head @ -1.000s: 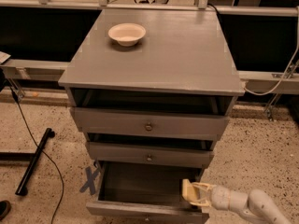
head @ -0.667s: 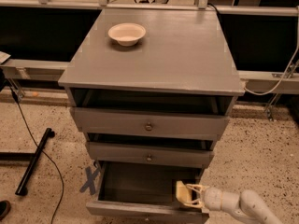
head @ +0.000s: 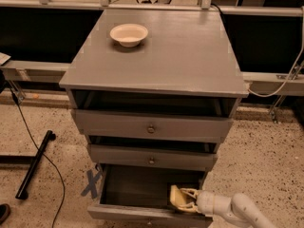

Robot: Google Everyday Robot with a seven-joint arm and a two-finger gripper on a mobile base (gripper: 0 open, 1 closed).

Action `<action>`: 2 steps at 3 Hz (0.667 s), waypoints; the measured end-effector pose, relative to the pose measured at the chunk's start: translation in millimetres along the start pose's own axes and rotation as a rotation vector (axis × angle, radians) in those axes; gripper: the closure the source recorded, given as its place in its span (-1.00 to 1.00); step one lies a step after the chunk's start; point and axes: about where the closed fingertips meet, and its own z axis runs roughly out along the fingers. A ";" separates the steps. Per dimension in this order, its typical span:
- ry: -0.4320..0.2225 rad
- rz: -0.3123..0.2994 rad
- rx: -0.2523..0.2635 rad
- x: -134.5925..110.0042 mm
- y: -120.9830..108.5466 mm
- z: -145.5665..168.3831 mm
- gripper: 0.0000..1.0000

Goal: Place sponge into bottom drawer

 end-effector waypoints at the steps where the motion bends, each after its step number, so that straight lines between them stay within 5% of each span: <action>1: 0.000 0.011 -0.001 7.0 0.6 17.0 1.00; 2: -0.017 0.026 0.001 14.2 -6.2 42.3 1.00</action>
Offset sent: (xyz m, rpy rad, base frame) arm 0.0355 0.0379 -0.0324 0.0342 0.0202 -0.0154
